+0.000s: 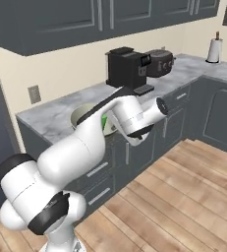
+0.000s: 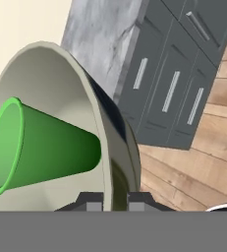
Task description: Place the cup inside the bowl on the dining table and move the bowl to any counter.
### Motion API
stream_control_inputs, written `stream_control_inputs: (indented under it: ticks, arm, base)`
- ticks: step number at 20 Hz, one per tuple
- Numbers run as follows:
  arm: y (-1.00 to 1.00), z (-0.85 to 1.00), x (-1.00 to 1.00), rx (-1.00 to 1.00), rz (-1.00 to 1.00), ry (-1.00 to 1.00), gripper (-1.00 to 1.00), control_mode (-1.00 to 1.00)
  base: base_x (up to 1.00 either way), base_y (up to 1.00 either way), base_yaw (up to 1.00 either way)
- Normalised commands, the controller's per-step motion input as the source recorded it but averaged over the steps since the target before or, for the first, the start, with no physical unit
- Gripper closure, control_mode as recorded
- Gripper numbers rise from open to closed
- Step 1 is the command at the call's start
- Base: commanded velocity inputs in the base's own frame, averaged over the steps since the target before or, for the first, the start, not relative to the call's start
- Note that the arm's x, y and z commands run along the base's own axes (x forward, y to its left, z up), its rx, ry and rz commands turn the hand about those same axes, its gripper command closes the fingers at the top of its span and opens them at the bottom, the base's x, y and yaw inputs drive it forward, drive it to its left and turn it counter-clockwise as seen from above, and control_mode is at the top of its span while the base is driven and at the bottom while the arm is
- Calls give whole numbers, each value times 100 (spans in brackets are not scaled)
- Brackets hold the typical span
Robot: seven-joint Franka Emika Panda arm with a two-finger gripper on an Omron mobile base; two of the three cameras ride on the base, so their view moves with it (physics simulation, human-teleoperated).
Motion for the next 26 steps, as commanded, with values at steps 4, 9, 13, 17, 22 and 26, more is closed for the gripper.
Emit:
stream_control_inputs:
  ticks: [4, 9, 13, 17, 22, 26]
  arm:
    - [0, 0, 0, 0, 0, 0, 100, 100]
    - [0, 0, 0, 0, 0, 0, 100, 100]
    - [0, 0, 0, 0, 0, 0, 100, 100]
    - [0, 0, 0, 0, 0, 0, 100, 100]
    - [0, 0, 0, 0, 0, 0, 100, 100]
    - [0, 0, 0, 0, 0, 0, 100, 100]
  base:
    - [70, 15, 10]
    - [74, 23, 5]
    - [38, 10, 8]
    - [0, 0, 4]
    - [0, 0, 0]
    - [0, 0, 0]
